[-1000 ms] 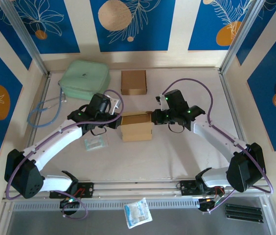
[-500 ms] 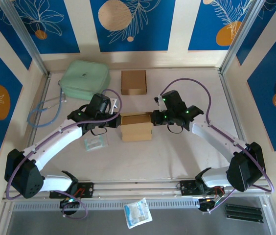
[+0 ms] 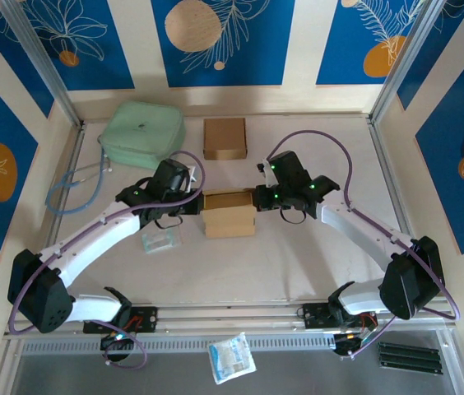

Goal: Fold the paper box

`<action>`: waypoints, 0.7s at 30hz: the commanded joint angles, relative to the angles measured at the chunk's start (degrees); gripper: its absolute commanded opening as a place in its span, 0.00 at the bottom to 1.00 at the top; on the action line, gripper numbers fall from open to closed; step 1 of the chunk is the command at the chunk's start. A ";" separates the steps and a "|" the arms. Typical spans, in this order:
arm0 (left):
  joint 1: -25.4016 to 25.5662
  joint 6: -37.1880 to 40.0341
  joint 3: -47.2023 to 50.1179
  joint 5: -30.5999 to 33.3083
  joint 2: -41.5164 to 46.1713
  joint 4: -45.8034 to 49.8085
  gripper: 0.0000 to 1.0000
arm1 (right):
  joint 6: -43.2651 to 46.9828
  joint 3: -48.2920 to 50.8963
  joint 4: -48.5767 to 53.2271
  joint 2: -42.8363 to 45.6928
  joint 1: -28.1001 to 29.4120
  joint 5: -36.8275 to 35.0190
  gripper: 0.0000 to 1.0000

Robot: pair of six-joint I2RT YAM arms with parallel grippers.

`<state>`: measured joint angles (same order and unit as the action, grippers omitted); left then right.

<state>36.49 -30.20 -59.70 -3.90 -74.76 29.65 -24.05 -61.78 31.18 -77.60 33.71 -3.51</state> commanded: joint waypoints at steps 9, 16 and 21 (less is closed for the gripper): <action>2.55 -1.93 3.02 -2.59 -2.07 8.55 0.15 | 0.61 0.34 5.91 -2.15 2.16 2.04 0.07; 2.62 -1.08 1.81 2.45 2.70 8.80 0.36 | 1.46 0.44 6.39 -2.20 3.28 -0.25 0.07; 2.62 0.48 0.49 5.65 7.76 7.18 0.65 | 1.82 0.23 6.60 -2.28 3.55 -1.00 0.07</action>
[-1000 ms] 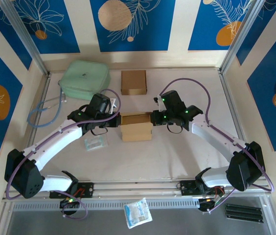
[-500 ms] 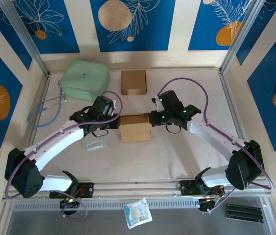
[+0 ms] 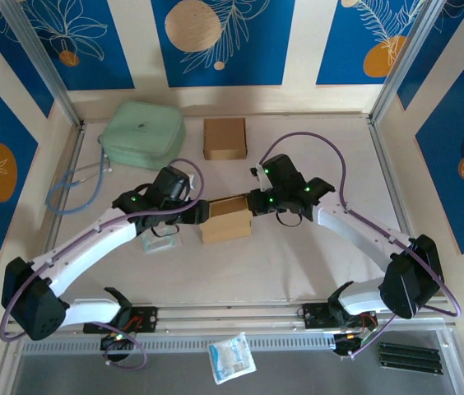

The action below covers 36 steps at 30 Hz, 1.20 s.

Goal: Fold the paper box

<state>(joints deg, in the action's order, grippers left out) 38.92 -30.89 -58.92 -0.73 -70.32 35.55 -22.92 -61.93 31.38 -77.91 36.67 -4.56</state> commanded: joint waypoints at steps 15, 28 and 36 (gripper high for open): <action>-0.95 -2.37 -3.17 0.75 -1.13 -3.59 0.33 | 1.08 -0.12 7.20 -2.36 1.06 -0.41 0.07; -1.04 -3.99 4.80 -0.67 1.81 -3.37 0.14 | 0.66 -0.49 7.12 -2.47 1.57 0.75 0.10; -1.03 -3.78 4.16 -0.45 1.99 -3.87 0.14 | -0.09 -4.36 8.85 -1.16 1.24 4.83 0.25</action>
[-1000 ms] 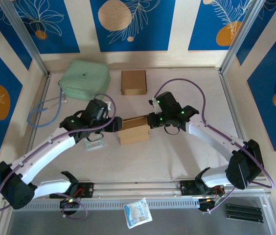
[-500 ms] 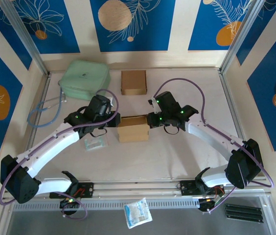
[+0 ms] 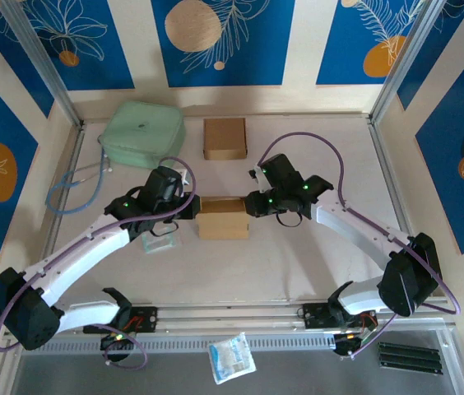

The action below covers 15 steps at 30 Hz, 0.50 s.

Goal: Fold the paper box

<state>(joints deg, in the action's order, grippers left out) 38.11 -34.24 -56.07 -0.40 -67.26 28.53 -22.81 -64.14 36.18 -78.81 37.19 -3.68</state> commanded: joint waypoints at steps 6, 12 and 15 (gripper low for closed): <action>-0.23 -0.26 1.14 -1.66 -1.73 2.53 0.13 | -0.39 -3.49 4.56 1.90 0.00 5.00 0.46; -0.22 -0.16 0.88 -1.78 -1.47 3.01 0.13 | -0.61 -6.24 5.53 2.71 -0.70 4.32 0.50; -0.22 -0.22 0.86 -1.79 -1.20 3.06 0.13 | -2.17 -7.87 5.54 3.33 -1.73 3.42 0.51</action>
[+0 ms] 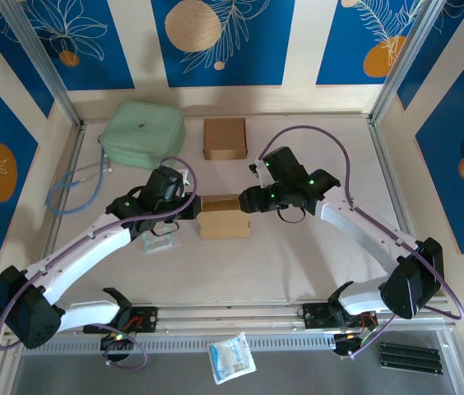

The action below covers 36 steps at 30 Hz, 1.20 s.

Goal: Fold the paper box

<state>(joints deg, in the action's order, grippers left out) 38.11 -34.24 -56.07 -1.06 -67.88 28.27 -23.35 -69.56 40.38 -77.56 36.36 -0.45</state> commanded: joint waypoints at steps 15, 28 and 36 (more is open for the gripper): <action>-0.18 0.12 2.01 -2.12 0.16 3.19 0.13 | -4.77 3.71 -3.25 -5.08 -3.25 1.47 0.35; -0.96 -0.08 -0.07 3.35 3.88 0.88 0.62 | -5.23 6.45 -2.16 -1.73 -2.01 -1.02 0.34; -3.67 -1.82 3.47 -1.32 -1.09 -3.07 0.41 | -4.18 3.35 -0.72 -1.83 -1.99 -1.51 0.38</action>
<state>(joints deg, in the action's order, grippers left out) 35.29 -34.81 -54.61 0.01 -67.90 27.05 -28.49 -64.29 36.64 -79.59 34.09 -0.75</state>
